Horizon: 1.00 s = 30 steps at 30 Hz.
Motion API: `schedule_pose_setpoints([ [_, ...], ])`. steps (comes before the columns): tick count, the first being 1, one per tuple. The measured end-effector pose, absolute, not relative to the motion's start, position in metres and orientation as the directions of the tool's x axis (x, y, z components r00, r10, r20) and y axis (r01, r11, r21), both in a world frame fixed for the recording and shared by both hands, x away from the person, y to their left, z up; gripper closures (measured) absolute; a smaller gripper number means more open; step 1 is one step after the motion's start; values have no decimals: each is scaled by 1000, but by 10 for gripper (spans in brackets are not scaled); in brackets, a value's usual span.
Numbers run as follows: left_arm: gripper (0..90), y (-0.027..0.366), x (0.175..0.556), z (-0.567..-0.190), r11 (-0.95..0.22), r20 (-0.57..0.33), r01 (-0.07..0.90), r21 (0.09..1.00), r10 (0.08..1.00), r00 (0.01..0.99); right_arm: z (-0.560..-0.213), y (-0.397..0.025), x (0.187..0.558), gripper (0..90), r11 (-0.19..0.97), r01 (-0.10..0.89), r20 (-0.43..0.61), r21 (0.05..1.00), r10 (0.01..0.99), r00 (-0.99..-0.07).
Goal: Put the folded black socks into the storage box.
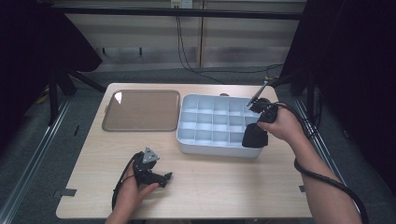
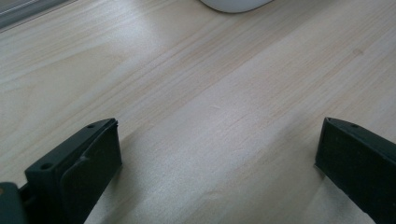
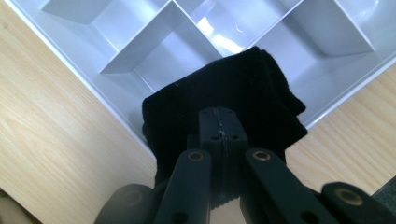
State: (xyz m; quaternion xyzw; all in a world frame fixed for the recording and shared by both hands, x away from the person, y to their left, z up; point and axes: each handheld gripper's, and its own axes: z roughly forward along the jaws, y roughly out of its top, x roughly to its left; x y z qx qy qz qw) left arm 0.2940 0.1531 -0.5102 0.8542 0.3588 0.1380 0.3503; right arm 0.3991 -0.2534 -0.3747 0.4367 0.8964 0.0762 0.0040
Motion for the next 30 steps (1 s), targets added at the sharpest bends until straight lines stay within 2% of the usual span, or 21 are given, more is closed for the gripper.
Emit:
schedule_pose_setpoints([
  [30, 0, 153, 294, -510, -497, -15, 515, 698, 709, 705, -409, -254, 402, 900, 599, 796, 84, 85, 792, -605],
])
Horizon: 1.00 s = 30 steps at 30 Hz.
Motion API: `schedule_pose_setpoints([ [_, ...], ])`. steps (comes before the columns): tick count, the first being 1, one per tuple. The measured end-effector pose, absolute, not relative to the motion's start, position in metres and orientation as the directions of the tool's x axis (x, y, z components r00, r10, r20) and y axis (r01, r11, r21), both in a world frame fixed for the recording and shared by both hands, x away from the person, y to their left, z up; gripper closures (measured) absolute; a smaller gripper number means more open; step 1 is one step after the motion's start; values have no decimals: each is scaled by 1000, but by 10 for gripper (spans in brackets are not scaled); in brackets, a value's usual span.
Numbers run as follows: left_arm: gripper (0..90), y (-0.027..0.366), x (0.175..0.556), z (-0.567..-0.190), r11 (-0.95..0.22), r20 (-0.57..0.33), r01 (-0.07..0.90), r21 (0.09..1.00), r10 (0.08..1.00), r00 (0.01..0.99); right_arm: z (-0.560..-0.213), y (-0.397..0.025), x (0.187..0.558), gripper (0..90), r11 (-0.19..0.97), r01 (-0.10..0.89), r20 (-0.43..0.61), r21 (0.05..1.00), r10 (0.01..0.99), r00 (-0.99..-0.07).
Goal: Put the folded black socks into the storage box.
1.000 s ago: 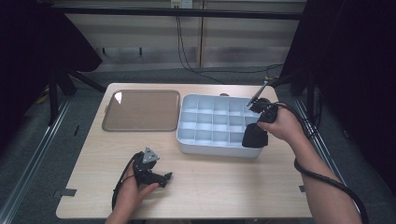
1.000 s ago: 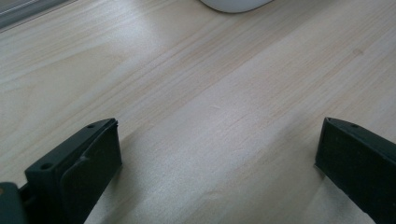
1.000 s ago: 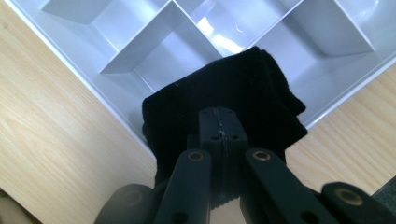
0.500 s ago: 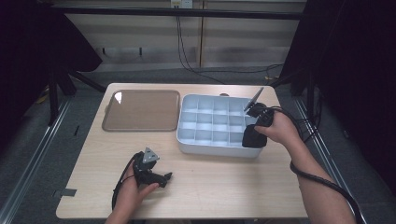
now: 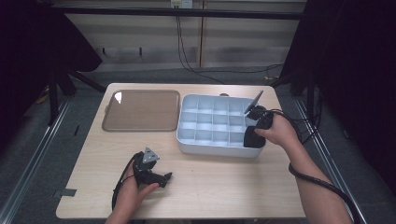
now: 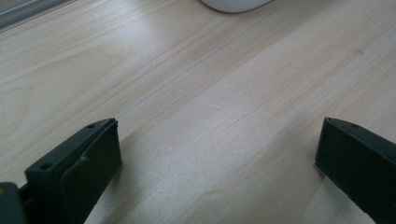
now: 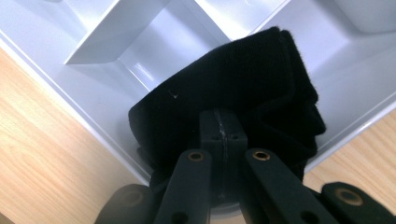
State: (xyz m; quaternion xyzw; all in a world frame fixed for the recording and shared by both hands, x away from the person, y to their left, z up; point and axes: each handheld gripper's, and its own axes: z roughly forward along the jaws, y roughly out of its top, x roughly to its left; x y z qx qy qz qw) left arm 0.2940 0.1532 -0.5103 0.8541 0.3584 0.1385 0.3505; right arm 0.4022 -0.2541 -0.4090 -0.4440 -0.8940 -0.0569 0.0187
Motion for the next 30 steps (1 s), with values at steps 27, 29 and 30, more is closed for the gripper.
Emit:
schedule_pose_setpoints([
  [27, 0, 153, 294, -510, -499, -16, 520, 693, 711, 703, -449, -254, 399, 900, 615, 788, 59, -5, 787, -614],
  [29, 0, 153, 294, -510, -499, -16, 520, 694, 711, 703, -449, -256, 399, 900, 612, 791, 68, 3, 789, -611],
  [30, 0, 153, 294, -510, -498, -16, 520, 694, 711, 703, -448, -256, 399, 900, 614, 789, 63, 5, 787, -613],
])
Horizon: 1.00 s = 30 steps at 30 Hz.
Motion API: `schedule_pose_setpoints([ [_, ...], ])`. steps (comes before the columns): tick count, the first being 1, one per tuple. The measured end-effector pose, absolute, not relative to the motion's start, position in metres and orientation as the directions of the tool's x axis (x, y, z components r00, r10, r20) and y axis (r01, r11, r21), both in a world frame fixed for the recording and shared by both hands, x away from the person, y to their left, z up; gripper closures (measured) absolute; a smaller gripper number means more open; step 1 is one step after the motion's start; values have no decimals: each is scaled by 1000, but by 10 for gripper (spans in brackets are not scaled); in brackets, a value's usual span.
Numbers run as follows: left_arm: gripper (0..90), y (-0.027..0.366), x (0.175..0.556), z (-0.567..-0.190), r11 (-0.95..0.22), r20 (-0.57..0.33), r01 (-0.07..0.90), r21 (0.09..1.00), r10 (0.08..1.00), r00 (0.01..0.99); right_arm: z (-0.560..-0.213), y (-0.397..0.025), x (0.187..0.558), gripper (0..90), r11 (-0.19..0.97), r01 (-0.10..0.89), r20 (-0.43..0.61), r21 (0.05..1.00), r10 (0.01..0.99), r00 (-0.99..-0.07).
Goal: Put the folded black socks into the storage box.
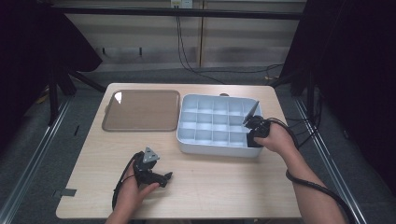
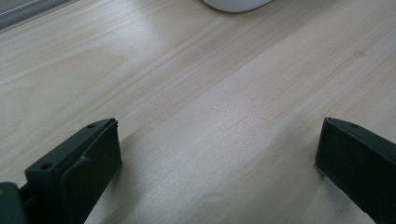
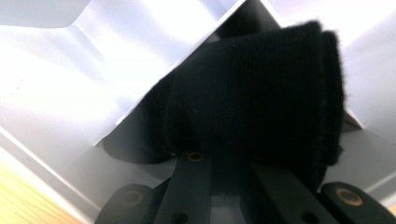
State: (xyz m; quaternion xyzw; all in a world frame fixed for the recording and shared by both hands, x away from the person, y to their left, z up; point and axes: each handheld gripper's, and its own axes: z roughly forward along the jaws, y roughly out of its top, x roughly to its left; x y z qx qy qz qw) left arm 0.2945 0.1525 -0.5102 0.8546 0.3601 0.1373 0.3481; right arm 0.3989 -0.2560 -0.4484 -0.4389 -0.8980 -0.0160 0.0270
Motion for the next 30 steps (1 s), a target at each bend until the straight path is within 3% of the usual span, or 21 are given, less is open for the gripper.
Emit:
schedule_pose_setpoints([
  [24, 0, 152, 294, -510, -490, -21, 522, 698, 715, 699, -401, -261, 403, 900, 597, 798, 48, 84, 797, -602],
  [30, 0, 152, 294, -511, -489, -22, 523, 698, 715, 698, -404, -260, 409, 900, 589, 805, 29, 78, 805, -592],
])
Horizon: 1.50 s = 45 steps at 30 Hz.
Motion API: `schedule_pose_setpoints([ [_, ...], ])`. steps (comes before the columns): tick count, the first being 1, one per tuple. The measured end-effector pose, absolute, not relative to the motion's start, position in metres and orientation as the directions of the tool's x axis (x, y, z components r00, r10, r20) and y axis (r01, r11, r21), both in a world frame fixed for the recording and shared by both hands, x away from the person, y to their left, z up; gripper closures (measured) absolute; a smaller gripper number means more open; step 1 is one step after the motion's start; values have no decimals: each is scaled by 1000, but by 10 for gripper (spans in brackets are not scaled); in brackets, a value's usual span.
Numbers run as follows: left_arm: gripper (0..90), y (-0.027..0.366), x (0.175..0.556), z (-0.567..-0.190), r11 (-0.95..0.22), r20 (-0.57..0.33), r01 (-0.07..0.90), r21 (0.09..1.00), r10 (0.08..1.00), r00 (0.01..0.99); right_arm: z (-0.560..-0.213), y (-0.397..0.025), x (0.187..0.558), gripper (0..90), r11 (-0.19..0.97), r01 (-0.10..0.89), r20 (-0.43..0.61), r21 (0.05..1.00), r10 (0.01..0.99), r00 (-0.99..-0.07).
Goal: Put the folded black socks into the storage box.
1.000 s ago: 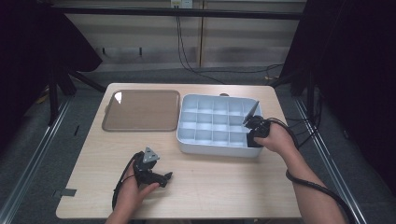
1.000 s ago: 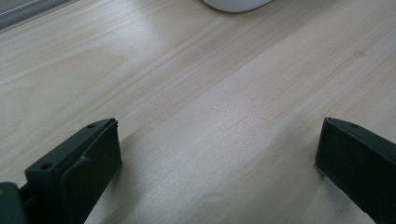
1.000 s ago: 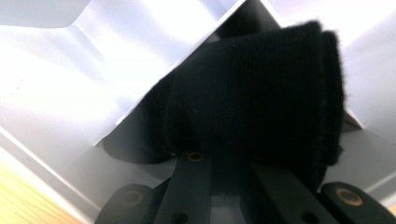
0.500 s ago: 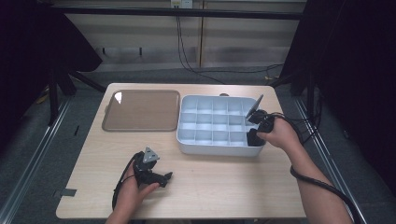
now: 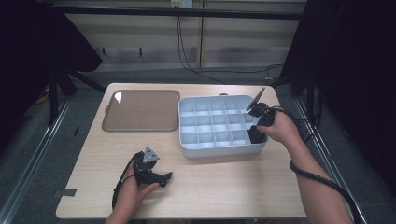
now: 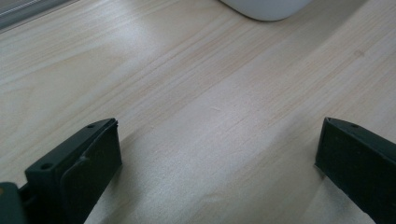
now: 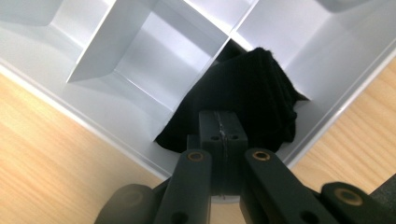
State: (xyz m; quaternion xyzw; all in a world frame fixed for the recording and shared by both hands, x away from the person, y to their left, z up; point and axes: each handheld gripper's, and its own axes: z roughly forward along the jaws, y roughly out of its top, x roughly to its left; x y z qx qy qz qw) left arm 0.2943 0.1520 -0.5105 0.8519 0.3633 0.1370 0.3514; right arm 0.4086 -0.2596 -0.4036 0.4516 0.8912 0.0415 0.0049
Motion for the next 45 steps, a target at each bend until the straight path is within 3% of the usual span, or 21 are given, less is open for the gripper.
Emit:
schedule_pose_setpoints([
  [16, 0, 152, 294, -511, -486, -26, 526, 698, 717, 697, -435, -260, 411, 900, 581, 813, 36, 50, 812, -583],
  [23, 0, 152, 294, -510, -489, -21, 523, 698, 716, 698, -428, -262, 407, 900, 581, 811, 32, 72, 811, -584],
  [45, 0, 152, 294, -511, -488, -23, 524, 698, 715, 698, -377, -261, 388, 401, 596, 791, 7, 134, 798, -603],
])
